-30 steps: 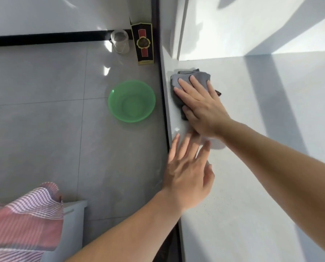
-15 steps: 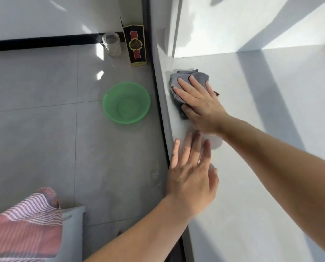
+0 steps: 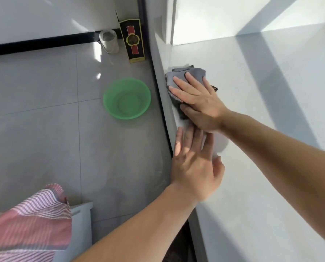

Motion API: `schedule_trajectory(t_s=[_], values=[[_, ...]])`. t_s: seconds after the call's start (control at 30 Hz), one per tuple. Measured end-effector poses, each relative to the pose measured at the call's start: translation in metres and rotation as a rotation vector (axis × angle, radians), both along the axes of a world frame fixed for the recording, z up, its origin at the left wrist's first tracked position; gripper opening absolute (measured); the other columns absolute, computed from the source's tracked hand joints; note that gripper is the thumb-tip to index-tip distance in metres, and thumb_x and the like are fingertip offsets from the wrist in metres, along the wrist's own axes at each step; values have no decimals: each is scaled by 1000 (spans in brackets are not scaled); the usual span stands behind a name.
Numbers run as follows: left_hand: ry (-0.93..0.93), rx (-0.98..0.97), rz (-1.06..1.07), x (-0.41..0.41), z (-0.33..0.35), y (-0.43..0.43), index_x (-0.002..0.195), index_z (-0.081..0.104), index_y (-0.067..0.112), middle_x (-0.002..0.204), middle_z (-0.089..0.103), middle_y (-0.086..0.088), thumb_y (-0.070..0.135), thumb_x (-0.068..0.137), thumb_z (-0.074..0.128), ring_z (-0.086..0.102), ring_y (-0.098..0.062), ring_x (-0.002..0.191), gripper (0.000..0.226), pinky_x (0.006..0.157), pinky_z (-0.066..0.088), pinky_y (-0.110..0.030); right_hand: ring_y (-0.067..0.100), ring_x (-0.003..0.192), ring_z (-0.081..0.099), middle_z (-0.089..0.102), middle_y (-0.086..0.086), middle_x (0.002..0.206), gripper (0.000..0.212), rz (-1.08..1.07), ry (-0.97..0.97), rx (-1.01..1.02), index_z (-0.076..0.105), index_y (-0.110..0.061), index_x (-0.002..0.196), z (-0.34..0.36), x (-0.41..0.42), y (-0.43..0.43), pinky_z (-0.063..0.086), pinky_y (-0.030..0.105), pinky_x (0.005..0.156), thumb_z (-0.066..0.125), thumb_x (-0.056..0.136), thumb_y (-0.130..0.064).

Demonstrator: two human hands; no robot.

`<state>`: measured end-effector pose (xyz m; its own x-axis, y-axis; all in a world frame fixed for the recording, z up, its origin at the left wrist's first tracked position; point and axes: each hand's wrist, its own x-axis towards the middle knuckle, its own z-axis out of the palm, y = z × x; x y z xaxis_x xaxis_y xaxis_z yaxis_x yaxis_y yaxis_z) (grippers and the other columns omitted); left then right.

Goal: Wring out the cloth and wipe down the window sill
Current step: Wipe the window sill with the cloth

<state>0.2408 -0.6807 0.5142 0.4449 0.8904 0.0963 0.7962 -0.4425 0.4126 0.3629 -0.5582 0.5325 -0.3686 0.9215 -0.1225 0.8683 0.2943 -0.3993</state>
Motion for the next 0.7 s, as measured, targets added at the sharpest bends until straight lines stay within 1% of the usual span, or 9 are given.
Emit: schedule_trajectory(t_s=[0.03,0.1,0.17,0.23,0.33,0.43,0.5,0.6,0.7], values=[[-7,4,-3,1,0,0,148,41,5,157,35,-18,36,89,46,16,-33,152,67,123,6,-51,14,155,-2,14,-13,166,61,22,41,-22,28,-33,156,3,6,-3,-11,42,123,32,96,-31],[-23,5,-11,1,-1,-2,148,42,5,159,31,-19,35,89,49,15,-33,152,66,123,7,-52,14,155,1,17,-13,165,61,-37,60,-9,32,-32,155,4,33,-9,-9,41,124,32,94,-29],[-30,2,-1,2,-1,-4,145,46,5,158,32,-20,34,88,51,19,-34,151,64,122,11,-54,17,155,3,18,-11,165,62,-197,25,17,32,-32,155,0,73,-15,-6,43,124,32,93,-28],[-11,-15,7,4,2,-2,145,47,6,159,32,-20,34,88,50,19,-34,151,63,122,13,-55,19,155,4,18,-9,166,59,-387,8,18,32,-33,154,-1,114,-24,-4,45,124,34,95,-27],[55,-68,-4,7,10,-4,147,43,7,161,28,-18,36,89,46,15,-33,152,65,121,12,-55,18,155,-1,14,-10,167,61,-539,6,-29,29,-36,155,2,141,-44,-5,46,124,30,94,-34],[126,-110,9,11,18,-5,141,47,10,156,36,-16,41,85,41,25,-34,148,64,119,17,-56,20,155,-4,10,-8,168,64,-529,-22,-27,25,-31,158,3,121,-76,-10,45,123,27,94,-37],[149,-109,7,11,22,1,134,50,13,150,41,-16,38,85,44,31,-33,143,56,118,17,-55,22,155,-5,10,-6,168,63,-463,-33,-16,24,-28,158,5,102,-105,-10,46,123,28,96,-36],[161,-80,-56,19,26,27,136,49,15,152,37,-12,35,87,46,30,-31,142,53,119,16,-52,23,155,-4,11,-4,168,61,-416,-95,21,24,-25,158,4,89,-143,-6,50,124,30,98,-34],[118,-56,-155,37,27,63,135,51,14,154,36,-11,34,90,45,31,-32,142,50,119,18,-52,29,155,6,19,4,166,63,-476,-131,62,33,-19,156,0,80,-154,0,54,124,32,94,-28]])
